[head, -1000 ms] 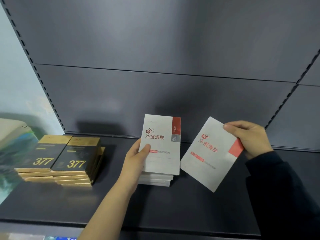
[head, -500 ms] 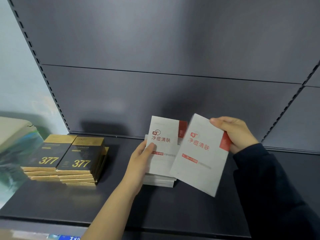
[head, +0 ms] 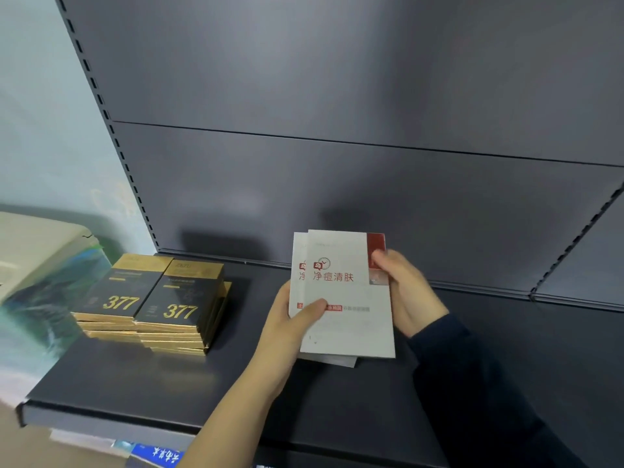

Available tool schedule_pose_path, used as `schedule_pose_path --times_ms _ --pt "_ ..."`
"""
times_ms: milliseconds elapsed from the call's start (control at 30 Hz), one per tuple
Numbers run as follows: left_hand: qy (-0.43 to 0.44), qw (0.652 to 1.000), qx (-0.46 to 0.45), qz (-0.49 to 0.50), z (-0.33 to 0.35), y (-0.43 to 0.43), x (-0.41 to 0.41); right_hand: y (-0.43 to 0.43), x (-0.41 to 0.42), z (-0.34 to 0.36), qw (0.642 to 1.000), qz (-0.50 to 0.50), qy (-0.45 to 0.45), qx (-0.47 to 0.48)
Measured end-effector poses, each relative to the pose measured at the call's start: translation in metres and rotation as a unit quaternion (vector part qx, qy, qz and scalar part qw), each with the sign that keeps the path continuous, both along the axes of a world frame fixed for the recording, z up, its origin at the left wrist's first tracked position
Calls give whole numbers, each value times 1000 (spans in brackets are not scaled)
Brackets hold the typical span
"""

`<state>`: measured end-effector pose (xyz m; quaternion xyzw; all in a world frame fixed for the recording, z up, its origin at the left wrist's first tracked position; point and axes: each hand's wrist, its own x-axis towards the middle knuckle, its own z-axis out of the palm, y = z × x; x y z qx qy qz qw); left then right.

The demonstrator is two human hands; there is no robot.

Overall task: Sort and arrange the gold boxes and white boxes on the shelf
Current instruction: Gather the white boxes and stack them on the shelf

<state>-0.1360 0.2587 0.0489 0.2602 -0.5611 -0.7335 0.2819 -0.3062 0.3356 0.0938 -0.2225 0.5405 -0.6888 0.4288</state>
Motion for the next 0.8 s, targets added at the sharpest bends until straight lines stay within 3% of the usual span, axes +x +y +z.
schedule_pose_path --times_ms 167,333,533,800 --pt "-30 998 11 62 7 -15 -10 -10 24 -28 999 -7 32 1" --pt "-237 964 -46 112 -3 -39 -27 -28 21 -44 993 -44 64 89" --pt "-152 979 138 -14 -14 -37 -17 -16 18 -58 983 13 -166 82" --pt "-140 976 159 -49 -26 -25 -18 5 28 -61 980 42 -193 27"
